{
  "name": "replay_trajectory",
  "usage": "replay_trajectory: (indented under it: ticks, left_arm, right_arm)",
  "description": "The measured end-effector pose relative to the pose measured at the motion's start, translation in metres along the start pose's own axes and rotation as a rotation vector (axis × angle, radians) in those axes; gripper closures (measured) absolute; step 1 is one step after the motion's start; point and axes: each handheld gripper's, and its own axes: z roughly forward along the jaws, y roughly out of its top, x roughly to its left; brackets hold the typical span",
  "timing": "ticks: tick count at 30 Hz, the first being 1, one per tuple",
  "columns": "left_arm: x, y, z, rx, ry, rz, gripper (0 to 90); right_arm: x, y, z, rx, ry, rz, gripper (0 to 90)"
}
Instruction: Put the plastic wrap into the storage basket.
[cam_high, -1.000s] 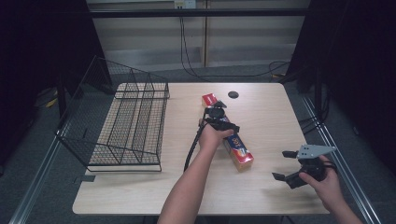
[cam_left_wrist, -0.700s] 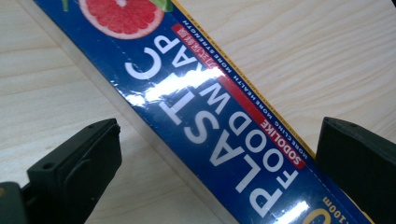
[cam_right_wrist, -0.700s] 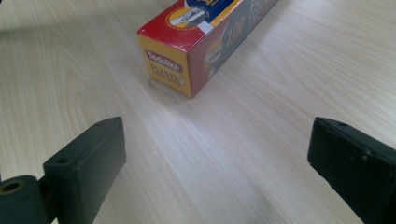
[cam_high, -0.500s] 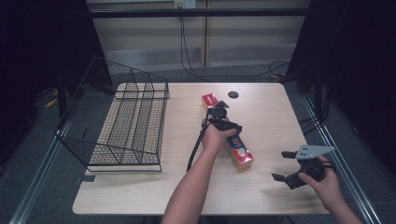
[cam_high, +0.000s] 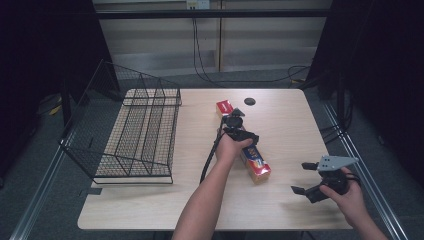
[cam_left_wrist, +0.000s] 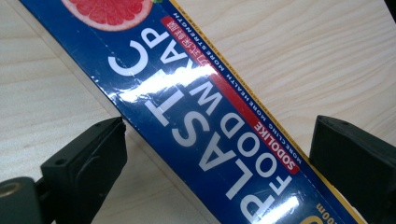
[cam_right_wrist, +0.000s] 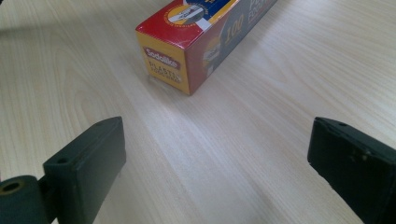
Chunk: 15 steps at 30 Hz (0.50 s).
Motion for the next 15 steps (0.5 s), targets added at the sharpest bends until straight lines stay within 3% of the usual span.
replay_trajectory:
  ticks: [5,15]
  left_arm:
    - [0.005,-0.003,-0.005,0.022,-0.023,-0.018,8.0]
    - [0.018,-0.012,-0.025,0.054,-0.027,0.005,18.6]
  right_arm:
    - [0.0,-0.001,-0.001,-0.002,-0.002,0.008,4.6]
    - [0.0,-0.002,0.0,0.004,0.001,0.006,4.6]
